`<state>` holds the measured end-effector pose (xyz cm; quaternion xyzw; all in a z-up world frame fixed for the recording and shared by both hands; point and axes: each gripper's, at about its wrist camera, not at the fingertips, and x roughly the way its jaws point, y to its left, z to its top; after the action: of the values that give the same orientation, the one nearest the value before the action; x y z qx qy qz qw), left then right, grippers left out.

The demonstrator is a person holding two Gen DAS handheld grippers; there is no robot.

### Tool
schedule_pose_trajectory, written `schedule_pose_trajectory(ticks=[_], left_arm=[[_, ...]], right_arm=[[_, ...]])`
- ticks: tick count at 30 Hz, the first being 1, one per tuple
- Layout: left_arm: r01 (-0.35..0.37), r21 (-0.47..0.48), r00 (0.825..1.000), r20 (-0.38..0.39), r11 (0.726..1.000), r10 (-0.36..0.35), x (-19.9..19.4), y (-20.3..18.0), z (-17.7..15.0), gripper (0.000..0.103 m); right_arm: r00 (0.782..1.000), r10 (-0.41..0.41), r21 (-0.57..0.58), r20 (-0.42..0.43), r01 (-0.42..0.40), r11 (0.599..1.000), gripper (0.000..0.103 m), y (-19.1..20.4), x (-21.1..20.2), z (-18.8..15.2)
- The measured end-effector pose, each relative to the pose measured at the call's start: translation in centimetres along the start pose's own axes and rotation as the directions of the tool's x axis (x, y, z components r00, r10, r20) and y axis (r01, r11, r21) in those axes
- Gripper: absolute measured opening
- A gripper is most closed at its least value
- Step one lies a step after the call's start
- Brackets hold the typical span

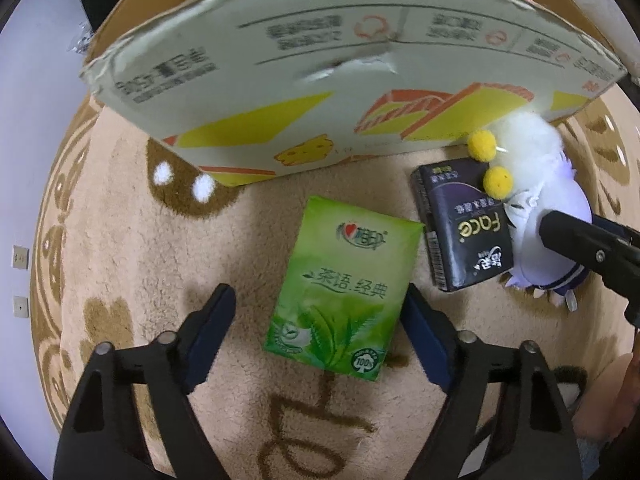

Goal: Organize soft objects
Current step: 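Grasp the white-purple doll with the right tool while the left tool grasps the green tissue pack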

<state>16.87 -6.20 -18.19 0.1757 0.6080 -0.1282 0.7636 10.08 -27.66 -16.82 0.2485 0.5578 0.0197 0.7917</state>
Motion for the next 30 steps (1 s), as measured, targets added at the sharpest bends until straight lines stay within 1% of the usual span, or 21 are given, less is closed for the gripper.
schedule_pose_trajectory(ticks=[2, 5, 9, 13, 15, 17, 22, 28, 30], left_arm=[[0.011, 0.016, 1.0, 0.005, 1.0, -0.012, 0.0, -0.3, -0.1, 0.06], [0.044, 0.035, 0.999, 0.005, 0.998, -0.044, 0.0, -1.1, -0.2, 0.059], [0.036, 0.054, 0.999, 0.023, 0.998, -0.037, -0.2, -1.9, -0.4, 0.058], [0.04, 0.052, 0.999, 0.029, 0.998, -0.041, -0.4, -2.2, -0.5, 0.058], [0.044, 0.049, 0.998, 0.033, 0.998, -0.046, -0.6, -2.2, -0.6, 0.058], [0.05, 0.04, 0.998, 0.037, 0.998, -0.051, -0.9, -1.8, -0.8, 0.058], [0.062, 0.008, 0.995, 0.074, 0.998, -0.063, -2.1, -0.9, -1.0, 0.057], [0.073, -0.03, 0.991, 0.119, 0.997, -0.068, -3.3, 1.0, -1.8, 0.057], [0.067, -0.041, 0.989, 0.135, 0.997, -0.061, -3.6, 1.4, -2.1, 0.056]], right_arm=[[1.0, 0.002, 0.002, 0.001, -0.002, 1.0, 0.081, -0.1, 0.0, 0.0], [1.0, 0.002, 0.001, 0.006, -0.002, 1.0, 0.079, -0.1, -0.1, 0.0], [1.0, 0.008, 0.009, 0.017, -0.008, 1.0, 0.078, -0.3, -0.4, 0.0], [0.999, 0.019, 0.013, 0.032, -0.019, 1.0, 0.076, -0.6, -0.9, 0.1], [0.999, 0.007, 0.006, 0.047, -0.008, 1.0, 0.076, -0.5, -1.3, 0.1], [0.998, 0.005, 0.009, 0.061, -0.006, 1.0, 0.076, -0.5, -1.5, 0.0], [0.997, 0.02, 0.019, 0.072, -0.021, 1.0, 0.074, -0.8, -1.7, -0.1], [0.992, 0.03, 0.016, 0.123, -0.032, 0.999, 0.074, -0.8, -3.0, -0.3], [0.99, 0.035, 0.022, 0.139, -0.039, 0.999, 0.073, -1.1, -3.6, -0.4]])
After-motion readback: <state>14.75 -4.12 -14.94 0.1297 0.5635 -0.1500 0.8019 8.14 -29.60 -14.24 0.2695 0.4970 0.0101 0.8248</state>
